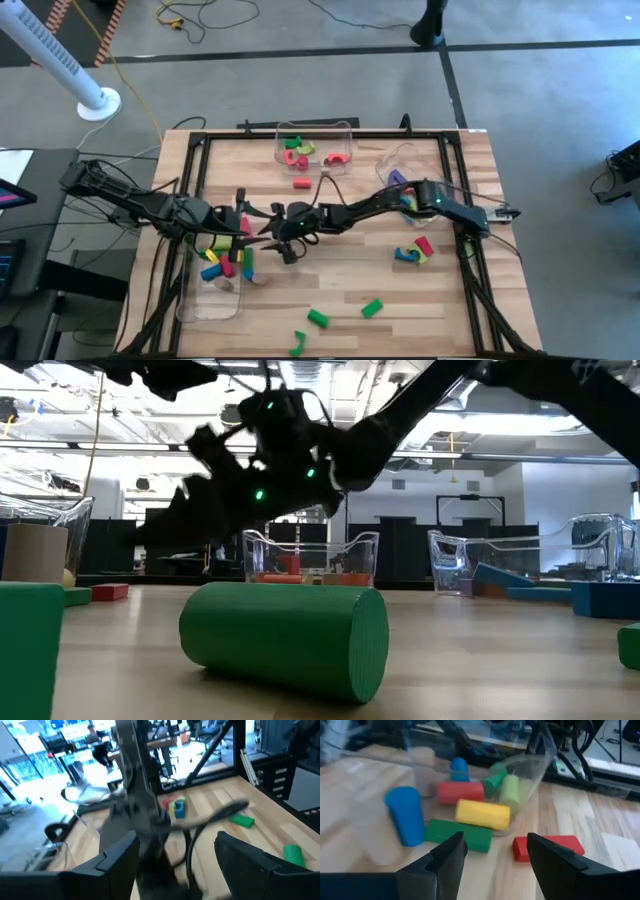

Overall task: Sort blocks by size
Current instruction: Put the red rectangular block into the right transparent bin

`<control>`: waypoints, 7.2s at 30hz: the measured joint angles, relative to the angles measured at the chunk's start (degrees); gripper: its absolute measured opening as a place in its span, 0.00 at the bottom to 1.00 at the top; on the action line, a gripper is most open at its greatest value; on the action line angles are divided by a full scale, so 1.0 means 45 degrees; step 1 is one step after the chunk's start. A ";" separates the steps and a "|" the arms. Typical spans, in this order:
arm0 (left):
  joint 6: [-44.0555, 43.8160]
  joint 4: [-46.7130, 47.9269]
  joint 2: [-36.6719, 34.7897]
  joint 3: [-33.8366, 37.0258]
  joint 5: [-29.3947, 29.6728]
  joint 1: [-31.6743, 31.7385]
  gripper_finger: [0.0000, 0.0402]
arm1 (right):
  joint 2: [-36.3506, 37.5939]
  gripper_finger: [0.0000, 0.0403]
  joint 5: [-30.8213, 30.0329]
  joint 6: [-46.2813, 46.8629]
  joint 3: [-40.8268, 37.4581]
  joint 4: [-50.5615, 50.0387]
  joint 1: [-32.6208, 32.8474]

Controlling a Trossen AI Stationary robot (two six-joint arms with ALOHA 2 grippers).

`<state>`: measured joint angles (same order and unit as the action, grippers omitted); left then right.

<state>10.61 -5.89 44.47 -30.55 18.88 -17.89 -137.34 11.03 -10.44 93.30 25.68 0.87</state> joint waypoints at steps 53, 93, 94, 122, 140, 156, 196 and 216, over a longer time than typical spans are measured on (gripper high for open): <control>0.0765 -0.3671 -0.0549 -0.0010 -0.0720 -0.0782 0.62 | -0.3617 0.61 -0.0471 -0.0135 0.5887 -0.4713 -0.0813; 0.0714 -0.3057 -0.0554 -0.0005 -0.0747 -0.0782 0.62 | -0.0554 0.61 -0.1292 -0.1818 0.5799 -1.7145 -0.0083; 0.0714 -0.3064 -0.0554 -0.0005 -0.0745 -0.0782 0.62 | -0.0387 0.61 -0.1441 -0.1866 0.5779 -1.7244 -0.0039; 0.0765 -0.2317 -0.0559 -0.0005 -0.0754 -0.0782 0.62 | 0.0866 0.61 -0.3026 0.4326 0.4000 -1.6929 -0.0062; 0.1064 -0.2238 -0.0559 -0.0005 -0.0754 -0.0782 0.62 | 0.0934 0.61 -0.3584 0.5368 0.2653 -1.5427 0.0375; 0.1095 -0.2272 -0.0559 -0.0005 -0.0745 -0.0782 0.62 | 0.1049 0.32 -0.4677 0.3942 0.2366 -1.5608 0.1103; 0.8084 -0.5465 0.3794 0.0005 -0.0332 -0.0015 0.53 | 0.6942 0.34 -0.2766 0.1983 0.2331 -1.6574 0.1786; 1.0662 -0.6807 0.5995 -0.0707 0.0320 0.0054 0.53 | 0.6932 0.34 -0.1409 0.2109 0.2346 -1.6074 0.1179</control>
<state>58.59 -36.52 71.45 -33.73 20.32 -17.65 -106.15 4.69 -0.95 103.85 -46.66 6.17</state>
